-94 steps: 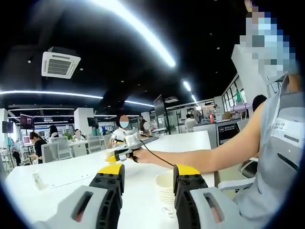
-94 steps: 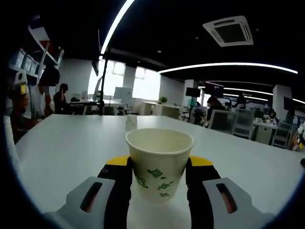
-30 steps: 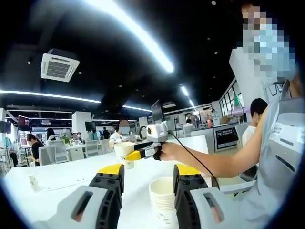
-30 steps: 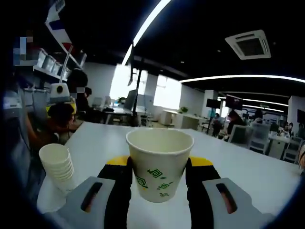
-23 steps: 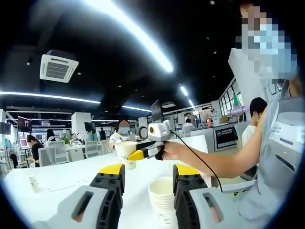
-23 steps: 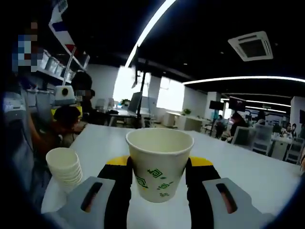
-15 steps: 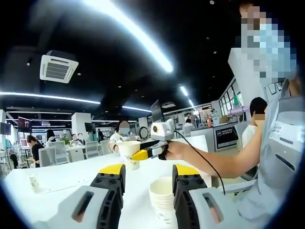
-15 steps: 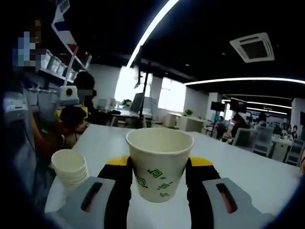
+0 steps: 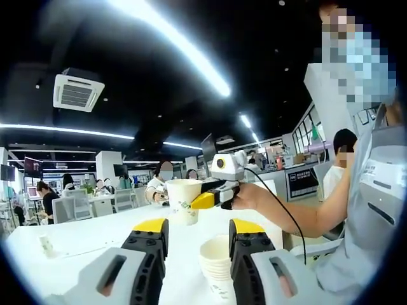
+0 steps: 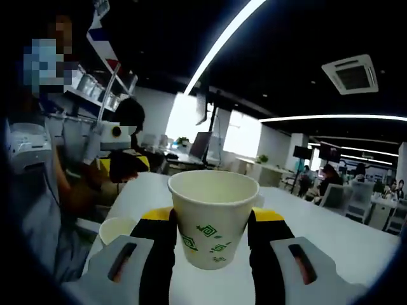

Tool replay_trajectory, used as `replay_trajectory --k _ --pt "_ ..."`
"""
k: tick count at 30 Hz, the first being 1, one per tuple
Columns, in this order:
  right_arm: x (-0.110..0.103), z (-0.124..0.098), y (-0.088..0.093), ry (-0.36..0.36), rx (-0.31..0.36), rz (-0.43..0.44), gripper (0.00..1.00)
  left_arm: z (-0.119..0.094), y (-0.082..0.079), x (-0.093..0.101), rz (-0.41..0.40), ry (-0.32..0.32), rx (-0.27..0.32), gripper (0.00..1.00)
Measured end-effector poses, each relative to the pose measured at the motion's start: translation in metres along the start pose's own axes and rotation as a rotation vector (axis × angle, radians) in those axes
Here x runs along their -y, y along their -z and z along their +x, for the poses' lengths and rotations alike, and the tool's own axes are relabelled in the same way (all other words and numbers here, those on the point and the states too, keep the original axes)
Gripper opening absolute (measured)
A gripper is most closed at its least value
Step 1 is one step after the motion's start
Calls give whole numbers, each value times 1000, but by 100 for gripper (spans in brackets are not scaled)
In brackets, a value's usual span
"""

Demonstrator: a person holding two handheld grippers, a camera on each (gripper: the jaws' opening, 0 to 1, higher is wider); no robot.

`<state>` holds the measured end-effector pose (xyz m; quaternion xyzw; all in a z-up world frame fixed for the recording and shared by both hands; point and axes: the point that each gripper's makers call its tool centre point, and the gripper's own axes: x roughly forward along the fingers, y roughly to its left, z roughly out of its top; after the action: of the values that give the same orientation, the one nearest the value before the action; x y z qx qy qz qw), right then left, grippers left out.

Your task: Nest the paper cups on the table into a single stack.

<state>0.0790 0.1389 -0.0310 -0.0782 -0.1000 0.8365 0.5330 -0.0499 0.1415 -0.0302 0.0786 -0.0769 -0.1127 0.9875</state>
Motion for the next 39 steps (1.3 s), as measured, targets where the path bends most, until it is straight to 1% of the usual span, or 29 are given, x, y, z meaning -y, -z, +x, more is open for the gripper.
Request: replay_trajectory --k 4,11,16,19,23,29,31,39 --pt "-8 -2 -4 -19 21 15 47 -1 1 -1 5 -1 -2 39" --pt "-25 -7 -9 -35 37 15 47 -2 0 -1 6 -2 1 39" --pt "-43 -6 -15 -60 54 16 47 -3 0 -2 8 -7 -1 39" --pt "-58 -4 -17 -93 62 20 47 -4 -1 -2 6 -6 2 39" --pt "-73 -1 -19 -121 69 22 47 -4 -1 -2 6 -4 2 38" --pt "-88 4 -15 -158 60 28 47 -4 -1 -3 5 -6 2 38" --pt "-93 4 -15 -178 66 46 47 -4 -1 -3 6 -7 3 38" --pt "-96 6 -6 -175 47 60 47 -4 -1 -4 7 -9 3 38"
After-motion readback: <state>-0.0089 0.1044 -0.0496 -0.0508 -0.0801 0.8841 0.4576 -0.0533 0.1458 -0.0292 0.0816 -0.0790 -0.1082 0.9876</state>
